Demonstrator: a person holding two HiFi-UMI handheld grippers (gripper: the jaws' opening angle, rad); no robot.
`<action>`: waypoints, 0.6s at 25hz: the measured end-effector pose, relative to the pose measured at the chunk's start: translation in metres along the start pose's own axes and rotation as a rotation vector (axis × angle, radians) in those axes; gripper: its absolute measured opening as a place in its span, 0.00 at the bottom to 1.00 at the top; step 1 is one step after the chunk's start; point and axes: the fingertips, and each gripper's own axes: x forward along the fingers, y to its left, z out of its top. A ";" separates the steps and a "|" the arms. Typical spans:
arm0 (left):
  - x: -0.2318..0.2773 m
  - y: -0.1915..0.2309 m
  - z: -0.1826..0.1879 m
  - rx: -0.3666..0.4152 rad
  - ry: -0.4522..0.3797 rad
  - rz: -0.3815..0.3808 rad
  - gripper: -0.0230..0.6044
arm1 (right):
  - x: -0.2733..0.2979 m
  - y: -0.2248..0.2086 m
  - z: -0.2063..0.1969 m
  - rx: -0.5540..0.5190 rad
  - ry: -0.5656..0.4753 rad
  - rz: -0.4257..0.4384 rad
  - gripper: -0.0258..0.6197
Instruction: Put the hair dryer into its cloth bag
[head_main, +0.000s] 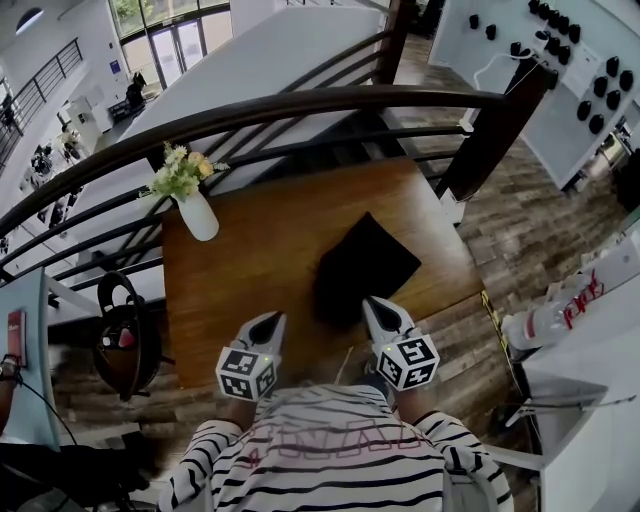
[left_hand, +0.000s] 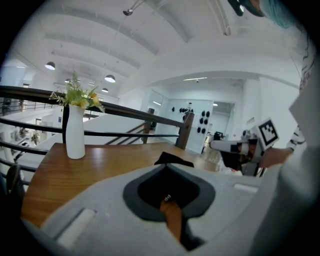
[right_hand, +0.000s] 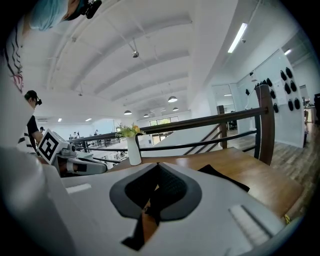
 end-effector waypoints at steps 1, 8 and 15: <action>0.000 0.000 0.000 0.001 0.003 0.001 0.04 | 0.000 0.000 0.000 0.000 0.000 0.001 0.04; 0.004 0.000 -0.001 0.005 0.007 0.004 0.04 | 0.002 -0.002 0.000 0.004 0.001 0.009 0.04; 0.008 0.000 -0.002 0.004 0.003 0.001 0.04 | 0.004 -0.004 -0.002 -0.001 0.001 0.007 0.04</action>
